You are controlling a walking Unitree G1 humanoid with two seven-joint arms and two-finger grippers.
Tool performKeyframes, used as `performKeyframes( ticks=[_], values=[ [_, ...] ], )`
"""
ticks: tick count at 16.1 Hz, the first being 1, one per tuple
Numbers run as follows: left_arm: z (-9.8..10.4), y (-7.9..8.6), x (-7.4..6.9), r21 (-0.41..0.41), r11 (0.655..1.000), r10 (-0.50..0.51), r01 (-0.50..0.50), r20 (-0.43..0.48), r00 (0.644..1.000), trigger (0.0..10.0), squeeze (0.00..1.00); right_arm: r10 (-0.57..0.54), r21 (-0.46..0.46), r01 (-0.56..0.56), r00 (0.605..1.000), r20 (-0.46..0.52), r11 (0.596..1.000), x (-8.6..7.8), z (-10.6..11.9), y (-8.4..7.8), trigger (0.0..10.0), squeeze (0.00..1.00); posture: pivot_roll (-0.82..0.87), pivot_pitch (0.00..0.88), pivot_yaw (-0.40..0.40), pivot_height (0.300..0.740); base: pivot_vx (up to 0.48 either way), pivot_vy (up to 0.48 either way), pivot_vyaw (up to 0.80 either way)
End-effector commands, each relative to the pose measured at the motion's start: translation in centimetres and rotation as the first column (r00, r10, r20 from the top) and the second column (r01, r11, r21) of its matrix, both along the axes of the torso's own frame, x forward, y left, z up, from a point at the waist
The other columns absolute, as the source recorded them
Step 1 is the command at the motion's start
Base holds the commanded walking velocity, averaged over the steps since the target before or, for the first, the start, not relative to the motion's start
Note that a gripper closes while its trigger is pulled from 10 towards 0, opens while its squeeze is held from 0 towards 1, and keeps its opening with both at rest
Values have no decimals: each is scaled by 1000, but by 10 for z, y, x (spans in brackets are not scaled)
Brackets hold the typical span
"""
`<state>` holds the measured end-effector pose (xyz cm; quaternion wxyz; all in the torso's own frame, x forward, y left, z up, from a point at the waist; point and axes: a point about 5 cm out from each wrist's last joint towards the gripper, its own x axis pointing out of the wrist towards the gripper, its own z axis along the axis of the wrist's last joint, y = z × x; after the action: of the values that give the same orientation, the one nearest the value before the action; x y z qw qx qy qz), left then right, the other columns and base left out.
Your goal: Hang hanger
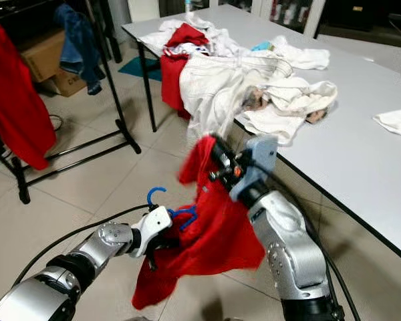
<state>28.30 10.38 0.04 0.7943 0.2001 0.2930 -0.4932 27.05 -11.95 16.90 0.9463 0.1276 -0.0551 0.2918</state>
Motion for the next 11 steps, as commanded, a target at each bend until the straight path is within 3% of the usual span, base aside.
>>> performKeyframes(
  ticks=[1, 4, 8, 11],
  values=[
    [2, 3, 3, 13, 1000, 15, -15, 22, 1000, 10000, 0, 87, -5, -87, 996, -10, 996, -8, -1, 5, 10000, 0, -166, 0, 52, 740, 0, 0, 0],
    [12, 0, 14, -16, 998, 55, -53, 99, 994, 10000, 0, 153, -93, -163, 983, -101, 982, -19, -25, 10, 10000, 0, -164, 0, 49, 740, 0, 0, 0],
    [30, -13, 25, -100, 995, 51, -30, 208, 977, 10000, 0, 111, -162, -140, 978, -174, 977, -18, -45, 6, 10000, 0, -167, 0, 47, 740, 0, 0, 0],
    [32, -15, 25, -99, 995, 34, -12, 228, 973, 10000, 0, 71, -173, -105, 979, -191, 979, -13, -49, 6, 10000, 0, -173, 0, 50, 740, 0, 0, 0]
  ],
)
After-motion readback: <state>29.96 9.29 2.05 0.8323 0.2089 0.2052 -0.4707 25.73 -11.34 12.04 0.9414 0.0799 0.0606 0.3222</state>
